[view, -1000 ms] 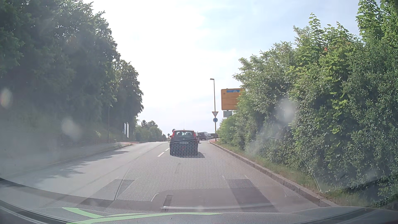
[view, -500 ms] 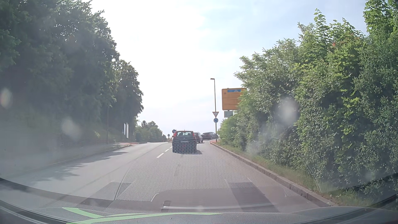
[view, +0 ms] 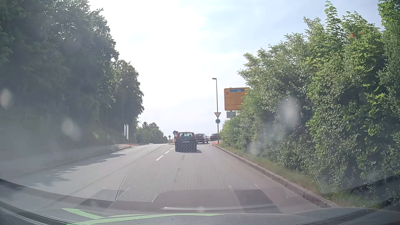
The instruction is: Follow the waypoints while adhering to traffic rules and regulations
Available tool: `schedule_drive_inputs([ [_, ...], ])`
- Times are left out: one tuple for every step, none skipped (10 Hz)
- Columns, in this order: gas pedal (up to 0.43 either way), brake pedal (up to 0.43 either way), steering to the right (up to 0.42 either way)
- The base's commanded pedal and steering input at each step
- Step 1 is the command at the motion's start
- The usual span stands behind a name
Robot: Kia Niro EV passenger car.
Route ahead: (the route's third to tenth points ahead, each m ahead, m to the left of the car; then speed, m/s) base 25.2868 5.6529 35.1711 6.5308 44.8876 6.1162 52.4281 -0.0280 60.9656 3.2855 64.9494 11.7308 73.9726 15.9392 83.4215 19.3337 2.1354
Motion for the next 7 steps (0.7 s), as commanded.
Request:
schedule_drive_inputs([
  [0.339, 0.000, -0.017],
  [0.339, 0.000, -0.015],
  [0.339, 0.000, -0.016],
  [0.339, 0.000, -0.016],
  [0.339, 0.000, -0.016],
  [0.339, 0.000, -0.017],
  [0.339, 0.000, -0.017],
])
